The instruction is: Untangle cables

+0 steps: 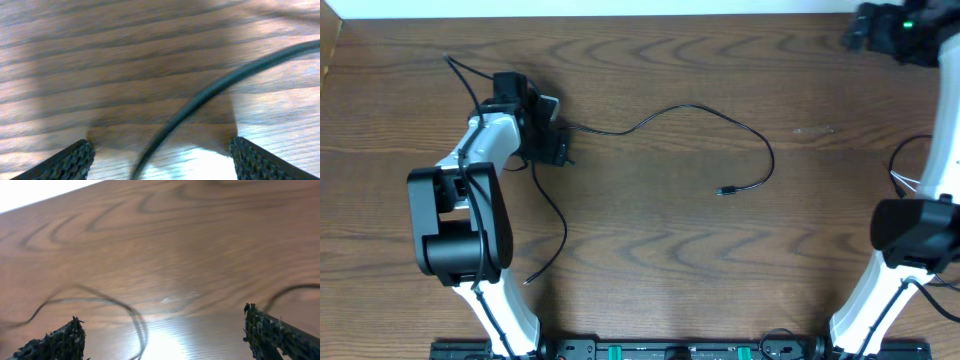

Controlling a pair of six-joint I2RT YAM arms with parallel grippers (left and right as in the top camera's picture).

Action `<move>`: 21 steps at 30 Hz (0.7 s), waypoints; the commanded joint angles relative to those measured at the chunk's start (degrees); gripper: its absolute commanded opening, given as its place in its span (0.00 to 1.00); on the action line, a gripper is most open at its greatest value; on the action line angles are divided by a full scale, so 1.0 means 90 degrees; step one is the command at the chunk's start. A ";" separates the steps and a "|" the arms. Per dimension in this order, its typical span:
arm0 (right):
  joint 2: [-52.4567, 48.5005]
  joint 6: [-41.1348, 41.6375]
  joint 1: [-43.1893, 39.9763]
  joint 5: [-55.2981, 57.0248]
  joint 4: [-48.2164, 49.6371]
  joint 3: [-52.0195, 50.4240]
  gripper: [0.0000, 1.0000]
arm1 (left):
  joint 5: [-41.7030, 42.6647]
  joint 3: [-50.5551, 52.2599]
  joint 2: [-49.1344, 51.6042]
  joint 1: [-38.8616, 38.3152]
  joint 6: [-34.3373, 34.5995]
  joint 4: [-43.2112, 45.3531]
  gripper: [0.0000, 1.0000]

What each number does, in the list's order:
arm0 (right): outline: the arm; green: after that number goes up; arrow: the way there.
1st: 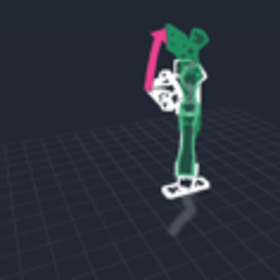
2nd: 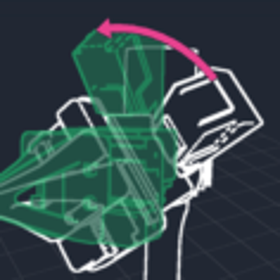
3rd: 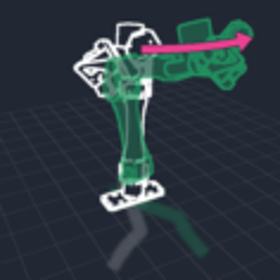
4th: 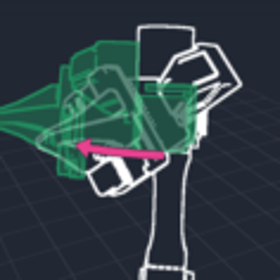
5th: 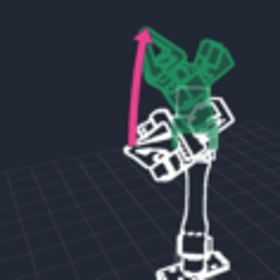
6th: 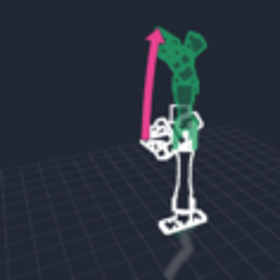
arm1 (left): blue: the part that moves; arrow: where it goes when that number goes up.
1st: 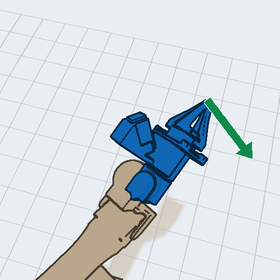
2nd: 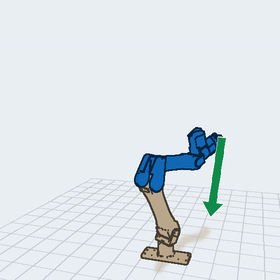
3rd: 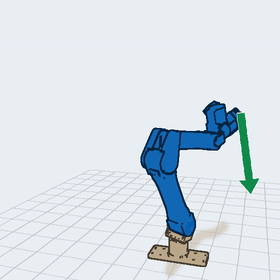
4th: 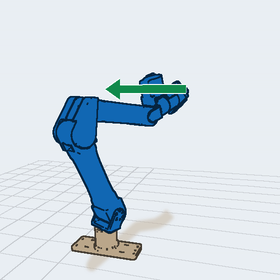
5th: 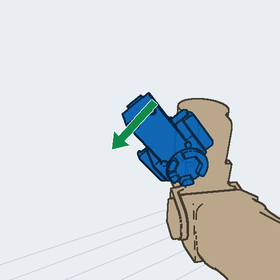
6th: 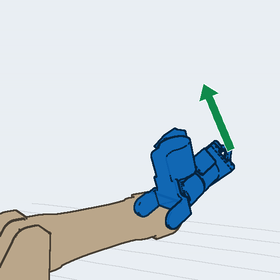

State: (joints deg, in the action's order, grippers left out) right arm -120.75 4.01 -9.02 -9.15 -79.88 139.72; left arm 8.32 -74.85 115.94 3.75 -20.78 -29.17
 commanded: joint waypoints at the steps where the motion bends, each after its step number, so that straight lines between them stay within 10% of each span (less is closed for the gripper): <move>1: -0.0386 -0.0168 0.0362 -0.0146 -0.0100 -0.0002 0.99 | 0.0032 0.0304 0.0442 -0.0304 -0.0015 -0.0114 0.82; 4: -0.0612 -0.0165 0.0515 -0.0146 -0.0155 -0.0002 0.99 | 0.0032 0.0304 0.0442 -0.0452 -0.0015 -0.0114 0.68; 10: -0.0716 -0.0163 0.0590 -0.0146 -0.0228 -0.0002 0.99 | 0.0032 0.0304 0.0442 -0.0612 -0.0015 -0.0107 0.08; 21: -0.0690 -0.0170 0.0580 -0.0209 -0.0396 0.0000 0.97 | 0.1739 0.0240 0.0391 -0.0821 0.0160 0.0279 0.07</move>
State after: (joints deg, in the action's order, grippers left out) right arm -127.87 3.36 -3.95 -10.20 -83.00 139.39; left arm 14.22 -74.54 116.07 -2.46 -20.91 -27.31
